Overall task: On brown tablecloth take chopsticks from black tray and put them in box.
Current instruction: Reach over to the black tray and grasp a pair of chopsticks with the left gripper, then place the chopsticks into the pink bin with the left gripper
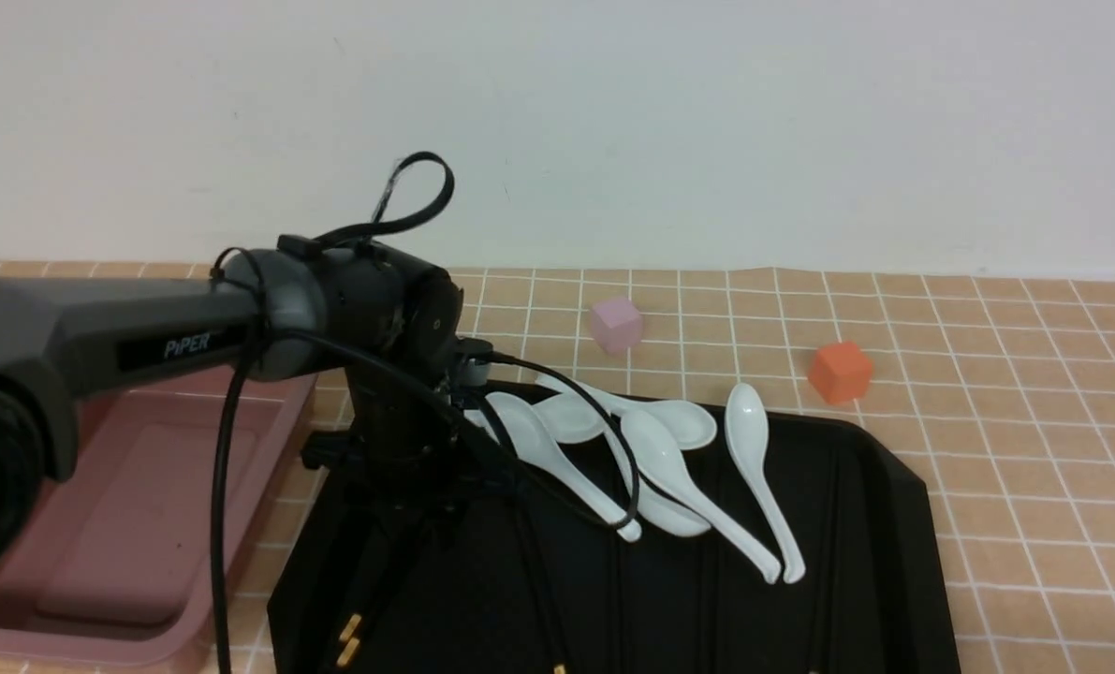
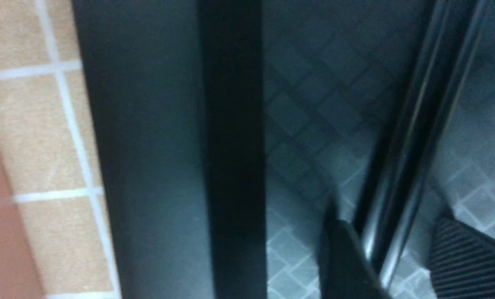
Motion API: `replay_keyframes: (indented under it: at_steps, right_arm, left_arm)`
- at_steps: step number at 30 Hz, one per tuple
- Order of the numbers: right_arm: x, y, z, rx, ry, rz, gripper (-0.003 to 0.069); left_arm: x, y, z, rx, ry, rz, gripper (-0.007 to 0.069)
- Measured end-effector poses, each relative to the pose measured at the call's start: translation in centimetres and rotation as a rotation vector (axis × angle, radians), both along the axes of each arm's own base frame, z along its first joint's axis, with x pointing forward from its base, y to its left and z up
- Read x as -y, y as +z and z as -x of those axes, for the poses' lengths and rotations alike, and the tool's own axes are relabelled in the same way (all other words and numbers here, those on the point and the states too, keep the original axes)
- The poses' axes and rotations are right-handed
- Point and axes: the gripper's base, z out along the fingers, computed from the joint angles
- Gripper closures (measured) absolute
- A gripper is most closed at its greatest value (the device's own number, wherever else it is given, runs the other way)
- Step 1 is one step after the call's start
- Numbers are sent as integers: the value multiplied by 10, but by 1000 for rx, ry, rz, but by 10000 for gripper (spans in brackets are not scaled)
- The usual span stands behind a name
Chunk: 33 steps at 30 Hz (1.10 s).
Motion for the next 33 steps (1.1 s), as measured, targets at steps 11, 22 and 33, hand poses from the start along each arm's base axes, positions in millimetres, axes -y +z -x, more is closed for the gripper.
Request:
replay_keyframes:
  at_steps: [11,22,33]
  right_arm:
    - [0,0,0,0,0,0,419]
    - [0,0,0,0,0,0,419]
    - [0,0,0,0,0,0,419]
  left_arm:
    - [-1,8,5,-25,5,-6,529]
    - [-28,177,29,289,10,26,529]
    - [-175,189,22,303,366,-39,529]
